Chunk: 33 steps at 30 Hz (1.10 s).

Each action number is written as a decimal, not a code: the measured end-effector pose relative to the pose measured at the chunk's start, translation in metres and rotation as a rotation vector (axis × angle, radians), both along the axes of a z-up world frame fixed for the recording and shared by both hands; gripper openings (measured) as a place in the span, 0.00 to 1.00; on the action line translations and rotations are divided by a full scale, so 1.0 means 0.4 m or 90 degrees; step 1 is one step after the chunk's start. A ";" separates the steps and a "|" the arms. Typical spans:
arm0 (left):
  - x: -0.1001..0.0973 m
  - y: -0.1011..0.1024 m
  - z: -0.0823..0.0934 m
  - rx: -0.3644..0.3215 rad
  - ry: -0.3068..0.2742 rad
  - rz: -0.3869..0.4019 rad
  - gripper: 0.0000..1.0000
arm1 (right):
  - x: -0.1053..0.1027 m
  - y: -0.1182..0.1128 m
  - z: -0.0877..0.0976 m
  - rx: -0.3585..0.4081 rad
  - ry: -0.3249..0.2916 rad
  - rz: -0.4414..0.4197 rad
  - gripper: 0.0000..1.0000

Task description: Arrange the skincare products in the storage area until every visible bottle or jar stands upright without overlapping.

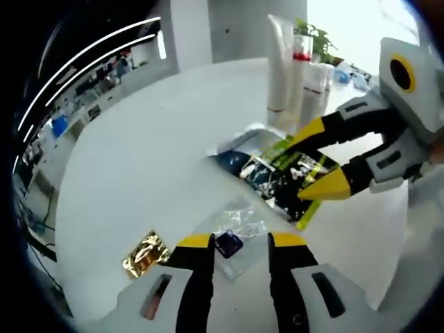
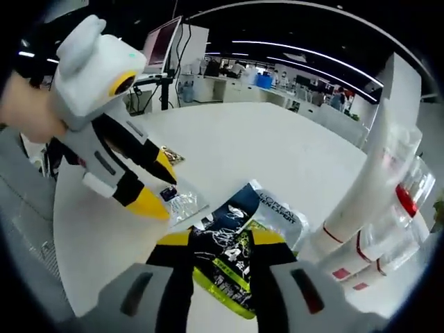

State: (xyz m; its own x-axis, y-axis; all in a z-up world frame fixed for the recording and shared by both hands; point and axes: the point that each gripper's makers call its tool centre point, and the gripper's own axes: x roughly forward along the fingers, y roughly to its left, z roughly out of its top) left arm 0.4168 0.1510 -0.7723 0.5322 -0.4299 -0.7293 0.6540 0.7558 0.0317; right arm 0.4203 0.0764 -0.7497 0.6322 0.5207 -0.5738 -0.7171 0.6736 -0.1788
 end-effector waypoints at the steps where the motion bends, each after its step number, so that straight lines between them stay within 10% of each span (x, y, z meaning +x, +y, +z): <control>1: -0.001 0.000 0.002 -0.001 0.000 0.001 0.28 | 0.000 -0.001 0.000 0.001 0.000 0.000 0.32; 33: -0.122 0.007 0.060 -0.040 0.027 0.010 0.55 | -0.132 -0.085 0.041 0.077 0.050 -0.058 0.73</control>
State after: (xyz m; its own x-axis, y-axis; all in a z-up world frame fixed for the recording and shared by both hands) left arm 0.3681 0.1539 -0.7482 0.5086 -0.4676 -0.7230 0.6414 0.7659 -0.0441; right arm 0.3674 0.0423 -0.7335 0.6356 0.5319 -0.5596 -0.6610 0.7494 -0.0385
